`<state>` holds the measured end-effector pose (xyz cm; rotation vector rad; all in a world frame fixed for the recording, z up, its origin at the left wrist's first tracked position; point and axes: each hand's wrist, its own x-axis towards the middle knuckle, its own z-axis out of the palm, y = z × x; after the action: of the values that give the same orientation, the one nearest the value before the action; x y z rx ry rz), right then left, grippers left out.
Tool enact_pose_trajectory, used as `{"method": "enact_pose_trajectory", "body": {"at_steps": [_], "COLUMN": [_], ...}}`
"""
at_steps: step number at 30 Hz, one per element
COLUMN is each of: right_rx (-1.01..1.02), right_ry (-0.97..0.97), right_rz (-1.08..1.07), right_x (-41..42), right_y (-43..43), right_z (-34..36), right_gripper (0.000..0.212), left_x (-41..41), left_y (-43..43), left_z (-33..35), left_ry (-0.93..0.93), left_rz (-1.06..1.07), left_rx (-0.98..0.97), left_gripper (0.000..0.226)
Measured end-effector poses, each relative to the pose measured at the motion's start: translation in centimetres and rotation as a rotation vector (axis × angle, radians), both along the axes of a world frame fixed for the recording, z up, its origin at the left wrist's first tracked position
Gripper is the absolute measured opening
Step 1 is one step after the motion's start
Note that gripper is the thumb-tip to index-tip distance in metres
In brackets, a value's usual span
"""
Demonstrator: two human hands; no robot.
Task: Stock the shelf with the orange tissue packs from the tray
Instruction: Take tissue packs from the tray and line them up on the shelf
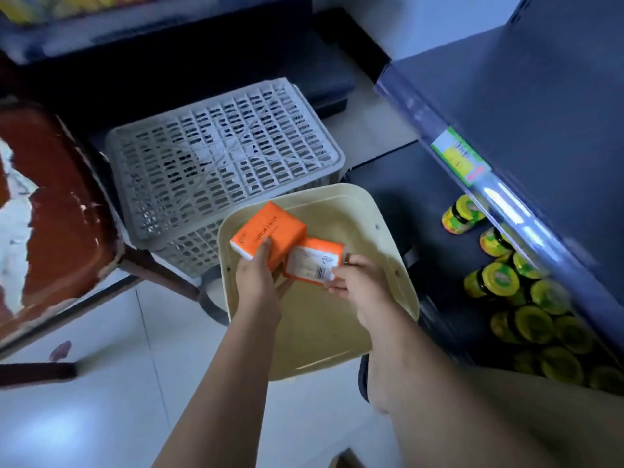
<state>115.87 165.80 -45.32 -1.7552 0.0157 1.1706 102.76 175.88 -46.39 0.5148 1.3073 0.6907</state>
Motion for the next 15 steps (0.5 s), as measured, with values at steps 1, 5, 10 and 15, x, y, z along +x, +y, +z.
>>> {"method": "enact_pose_trajectory", "body": {"at_steps": [1, 5, 10, 15], "right_rx": [0.050, 0.157, 0.201, 0.398], "right_ry": [0.028, 0.125, 0.010, -0.141], "right_rz": [-0.048, -0.276, -0.398, -0.375], "right_x": [0.1, 0.5, 1.9, 3.3], "right_y": [-0.5, -2.1, -4.5, -7.5], "right_z": [1.1, 5.9, 11.6, 17.4], "right_gripper": [0.011, 0.040, 0.013, 0.070], "left_x": [0.1, 0.3, 0.9, 2.4], "left_y": [-0.3, -1.7, -4.7, -7.5], "left_z": [1.4, 6.1, 11.1, 15.8], "left_ry": [-0.041, -0.164, -0.361, -0.525], "left_rz": [-0.003, -0.022, -0.106, -0.145], "left_rx": [0.030, 0.153, 0.211, 0.174], "left_gripper": [0.018, 0.032, 0.040, 0.016]}}
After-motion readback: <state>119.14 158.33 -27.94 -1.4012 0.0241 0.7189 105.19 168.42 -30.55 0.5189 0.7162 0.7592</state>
